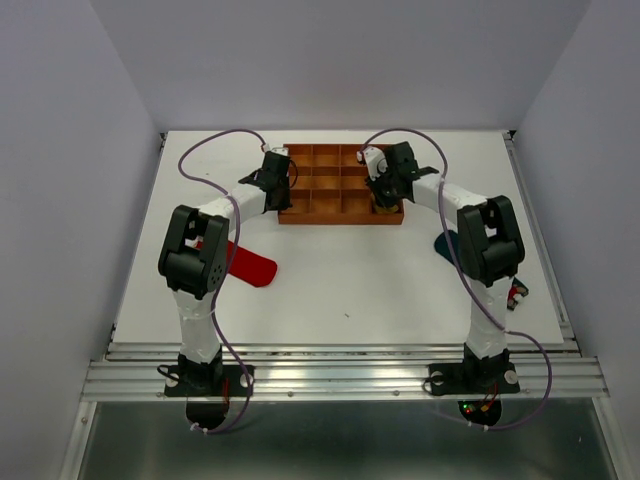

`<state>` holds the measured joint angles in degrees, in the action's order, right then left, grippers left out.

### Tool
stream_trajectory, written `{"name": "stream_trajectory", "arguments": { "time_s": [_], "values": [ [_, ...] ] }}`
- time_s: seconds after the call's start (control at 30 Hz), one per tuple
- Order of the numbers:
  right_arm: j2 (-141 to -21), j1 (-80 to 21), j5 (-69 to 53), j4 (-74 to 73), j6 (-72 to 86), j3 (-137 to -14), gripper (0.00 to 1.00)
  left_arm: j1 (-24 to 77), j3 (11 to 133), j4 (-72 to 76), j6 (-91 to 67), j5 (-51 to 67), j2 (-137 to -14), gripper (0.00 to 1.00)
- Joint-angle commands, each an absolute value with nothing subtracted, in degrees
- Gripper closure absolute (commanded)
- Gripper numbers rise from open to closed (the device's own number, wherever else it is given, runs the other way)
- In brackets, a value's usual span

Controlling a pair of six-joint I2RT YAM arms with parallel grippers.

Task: Roll the socks
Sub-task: Place the rolled socks into the container

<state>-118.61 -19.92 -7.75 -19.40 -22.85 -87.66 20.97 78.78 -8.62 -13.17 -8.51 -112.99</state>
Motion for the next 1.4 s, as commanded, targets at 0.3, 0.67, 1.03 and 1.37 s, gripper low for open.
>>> {"name": "stream_trajectory", "arguments": {
  "time_s": [0.3,0.67,1.03,1.37],
  "values": [
    [-126.39,-19.95,-10.19,-28.38,-21.71,-92.46,0.99,20.66,77.96,-10.90,-13.36,-8.61,-115.58,1.00],
    [-127.97,-19.95,-15.38,-40.25,-26.37,-95.01,0.99,20.74,79.98,-11.08,-13.18,-8.70,-115.58,1.00],
    [-130.61,-19.95,-10.38,-41.40,-24.09,-97.56,0.90,20.74,80.86,-11.07,-13.10,-8.35,-116.01,1.00],
    [-122.96,-19.95,-9.49,-35.95,-22.06,-95.36,0.56,20.92,80.68,-10.63,-12.57,-8.35,-115.93,1.00]
  ]
}}
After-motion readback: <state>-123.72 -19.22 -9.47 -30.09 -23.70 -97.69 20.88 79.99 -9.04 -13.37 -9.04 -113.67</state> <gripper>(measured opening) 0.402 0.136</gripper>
